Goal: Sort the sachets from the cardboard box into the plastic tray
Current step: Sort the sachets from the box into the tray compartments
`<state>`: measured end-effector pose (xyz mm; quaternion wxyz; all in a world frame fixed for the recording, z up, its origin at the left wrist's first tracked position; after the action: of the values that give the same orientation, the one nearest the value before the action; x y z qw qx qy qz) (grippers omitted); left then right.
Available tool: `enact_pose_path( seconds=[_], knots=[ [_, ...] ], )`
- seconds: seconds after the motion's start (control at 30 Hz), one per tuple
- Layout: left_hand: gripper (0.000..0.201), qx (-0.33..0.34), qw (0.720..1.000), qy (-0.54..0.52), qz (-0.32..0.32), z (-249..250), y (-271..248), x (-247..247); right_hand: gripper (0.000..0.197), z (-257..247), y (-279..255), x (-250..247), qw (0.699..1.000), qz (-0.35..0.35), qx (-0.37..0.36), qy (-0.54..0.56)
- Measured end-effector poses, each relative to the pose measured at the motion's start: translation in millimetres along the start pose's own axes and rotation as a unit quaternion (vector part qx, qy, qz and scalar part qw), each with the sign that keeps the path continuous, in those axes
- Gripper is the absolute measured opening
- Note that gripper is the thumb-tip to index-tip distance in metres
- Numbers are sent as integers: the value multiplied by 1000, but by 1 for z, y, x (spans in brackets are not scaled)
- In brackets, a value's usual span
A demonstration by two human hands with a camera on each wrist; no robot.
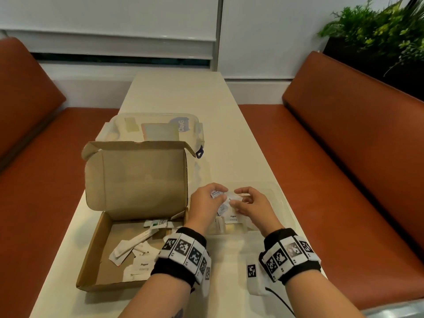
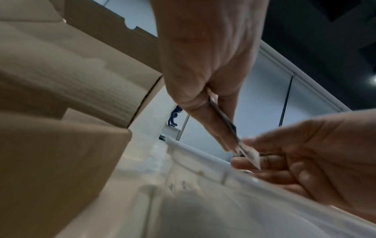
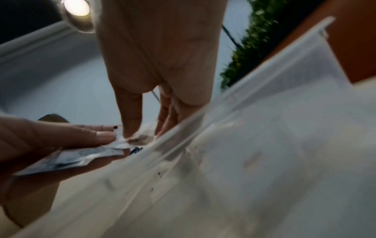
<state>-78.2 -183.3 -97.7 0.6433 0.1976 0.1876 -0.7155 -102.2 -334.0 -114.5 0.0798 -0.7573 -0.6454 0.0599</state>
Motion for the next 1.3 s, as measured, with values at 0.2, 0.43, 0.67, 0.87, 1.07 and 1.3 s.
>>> enact_pose_path(
  seconds=[0.2, 0.43, 0.67, 0.87, 1.07, 1.3],
  knots=[
    [13, 7, 1000, -3, -13, -5, -1, 6, 4, -23, 2, 6, 982, -44, -71, -170],
    [14, -46, 996, -47, 55, -20, 1, 3, 8, -7, 8, -1, 946, -20, -20, -323],
    [14, -41, 994, -75, 67, -18, 5, 0, 17, 12, 8, 5, 907, 21, -41, -418],
    [15, -49, 995, -61, 55, -23, 5, 3, 24, 8, 9, 14, 875, -6, -104, -473],
    [15, -39, 996, -70, 36, -19, 4, 6, 14, 14, 11, 14, 875, -6, -103, -473],
    [15, -22, 997, -71, 29, -14, 5, 8, 12, 11, 11, 14, 894, -3, -103, -436]
  ],
)
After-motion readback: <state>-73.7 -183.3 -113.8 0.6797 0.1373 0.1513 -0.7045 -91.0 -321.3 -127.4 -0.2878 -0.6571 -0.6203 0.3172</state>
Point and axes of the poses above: each hand's wrist, its own y-axis towards the middle knuckle, its own x-axis out of the palm, z = x × y, the point moved 5 cm from there along y, towards the middle knuckle, and after that the axes turned 12 degrees about y, right-handed, at the moved point
